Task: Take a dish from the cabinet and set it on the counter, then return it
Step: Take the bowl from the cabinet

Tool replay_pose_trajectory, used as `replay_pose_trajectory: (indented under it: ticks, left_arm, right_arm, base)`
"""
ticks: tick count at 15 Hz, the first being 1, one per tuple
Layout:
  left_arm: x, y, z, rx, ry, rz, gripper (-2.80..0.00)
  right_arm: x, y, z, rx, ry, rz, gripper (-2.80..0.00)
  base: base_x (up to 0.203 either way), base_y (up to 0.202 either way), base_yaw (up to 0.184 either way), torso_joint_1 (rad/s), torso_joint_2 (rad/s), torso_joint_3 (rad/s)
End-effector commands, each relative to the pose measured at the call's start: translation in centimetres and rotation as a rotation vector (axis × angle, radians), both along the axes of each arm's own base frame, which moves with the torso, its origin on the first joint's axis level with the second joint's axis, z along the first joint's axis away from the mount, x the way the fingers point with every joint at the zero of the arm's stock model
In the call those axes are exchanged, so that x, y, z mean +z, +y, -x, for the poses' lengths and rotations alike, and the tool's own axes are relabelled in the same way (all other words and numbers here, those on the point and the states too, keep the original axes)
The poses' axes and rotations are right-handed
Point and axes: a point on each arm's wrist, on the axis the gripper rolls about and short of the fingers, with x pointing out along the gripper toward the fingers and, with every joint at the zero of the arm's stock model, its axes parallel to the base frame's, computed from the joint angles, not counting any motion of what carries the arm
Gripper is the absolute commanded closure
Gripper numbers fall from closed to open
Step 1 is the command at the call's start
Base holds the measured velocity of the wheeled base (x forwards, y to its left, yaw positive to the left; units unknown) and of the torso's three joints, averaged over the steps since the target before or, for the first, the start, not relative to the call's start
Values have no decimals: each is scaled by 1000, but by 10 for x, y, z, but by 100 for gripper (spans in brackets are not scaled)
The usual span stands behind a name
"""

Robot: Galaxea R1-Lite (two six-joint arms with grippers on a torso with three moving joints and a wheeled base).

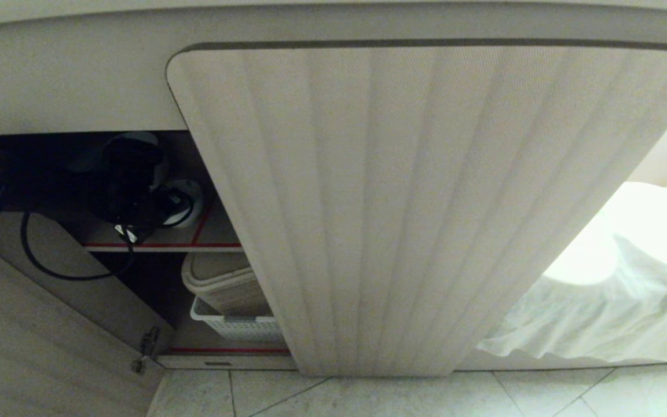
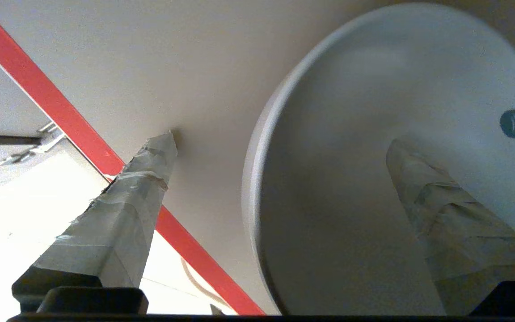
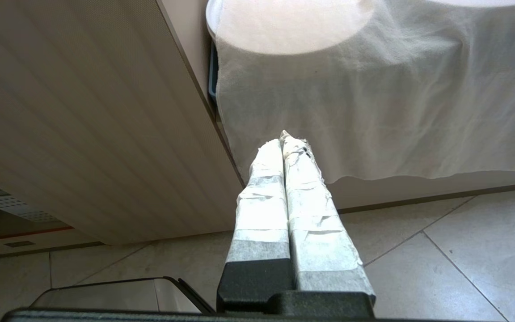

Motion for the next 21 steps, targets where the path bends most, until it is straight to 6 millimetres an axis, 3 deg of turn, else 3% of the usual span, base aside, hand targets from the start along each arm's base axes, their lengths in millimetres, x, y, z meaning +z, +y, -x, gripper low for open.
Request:
replay_pose_trajectory:
  ticks: [1, 21]
  left_arm:
    - [-2, 0, 0, 10, 3, 10, 0]
    - [5, 0, 5, 8, 11, 1, 0]
  right_arm:
    - [0, 0, 0, 0, -1, -1, 0]
    - [0, 0, 0, 0, -1, -1, 0]
  base:
    - [0, 0, 0, 0, 0, 0]
    - [0, 0, 0, 0, 0, 0]
